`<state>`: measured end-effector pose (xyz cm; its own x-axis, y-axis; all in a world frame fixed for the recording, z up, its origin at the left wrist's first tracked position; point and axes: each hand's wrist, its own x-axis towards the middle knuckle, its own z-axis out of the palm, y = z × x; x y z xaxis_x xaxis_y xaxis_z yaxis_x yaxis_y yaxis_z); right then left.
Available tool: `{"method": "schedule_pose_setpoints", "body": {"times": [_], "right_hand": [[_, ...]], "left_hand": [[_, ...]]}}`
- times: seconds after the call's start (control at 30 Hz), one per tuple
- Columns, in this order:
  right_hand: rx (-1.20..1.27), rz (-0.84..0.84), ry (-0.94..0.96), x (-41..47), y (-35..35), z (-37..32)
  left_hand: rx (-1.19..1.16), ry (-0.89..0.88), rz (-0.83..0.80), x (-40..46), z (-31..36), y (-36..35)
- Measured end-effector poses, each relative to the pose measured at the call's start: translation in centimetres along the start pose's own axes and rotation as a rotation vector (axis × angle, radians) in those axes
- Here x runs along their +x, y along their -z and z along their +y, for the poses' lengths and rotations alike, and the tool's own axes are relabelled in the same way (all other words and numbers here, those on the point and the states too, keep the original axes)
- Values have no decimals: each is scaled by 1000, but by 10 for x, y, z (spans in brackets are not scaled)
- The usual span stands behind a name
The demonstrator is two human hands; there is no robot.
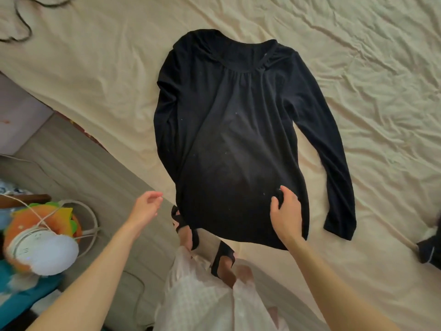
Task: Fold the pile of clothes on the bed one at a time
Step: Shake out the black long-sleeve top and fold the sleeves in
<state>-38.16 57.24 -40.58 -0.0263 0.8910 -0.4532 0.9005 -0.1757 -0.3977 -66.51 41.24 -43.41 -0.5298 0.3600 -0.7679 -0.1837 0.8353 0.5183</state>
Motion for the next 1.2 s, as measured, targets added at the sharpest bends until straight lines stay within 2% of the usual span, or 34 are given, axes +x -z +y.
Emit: {"method": "schedule_pose_setpoints", "body": {"times": [0.2, 0.3, 0.4, 0.47, 0.53, 0.6, 0.73, 0.8, 0.87, 0.9, 0.97, 1.0, 1.03, 1.2], "right_hand": [[-145, -176, 414, 18, -49, -114], [-232, -232, 540, 31, -79, -164], [-305, -301, 578, 40, -106, -197], [-350, -337, 522, 45, -117, -202], [-405, -368, 469, 50, -119, -198], [-460, -407, 453, 54, -117, -192], [-448, -505, 410, 63, -113, -194], [-444, -550, 376, 70, -113, -199], [-453, -575, 351, 74, -115, -203], [-458, -578, 344, 75, -117, -203], [-470, -583, 334, 76, -120, -204], [-472, -587, 332, 76, -121, -203], [-471, -594, 330, 78, -121, -203], [-487, -632, 309, 83, -121, -206]], "left_hand": [[-47, -94, 81, 66, 72, 17], [-94, -115, 3, 93, 94, 9], [-119, -40, 10, 108, 98, 3], [-161, 2, -1, 110, 97, 13], [-232, -32, -22, 110, 97, 33], [-205, -129, 88, 111, 104, 64], [35, -413, 549, 111, 131, 137], [189, -565, 656, 109, 141, 157], [401, -642, 588, 106, 141, 159], [550, -635, 479, 108, 136, 155], [786, -526, 150, 113, 120, 141], [802, -458, 21, 116, 114, 134], [759, -427, -31, 119, 110, 129], [503, -494, 230, 143, 132, 122]]}}
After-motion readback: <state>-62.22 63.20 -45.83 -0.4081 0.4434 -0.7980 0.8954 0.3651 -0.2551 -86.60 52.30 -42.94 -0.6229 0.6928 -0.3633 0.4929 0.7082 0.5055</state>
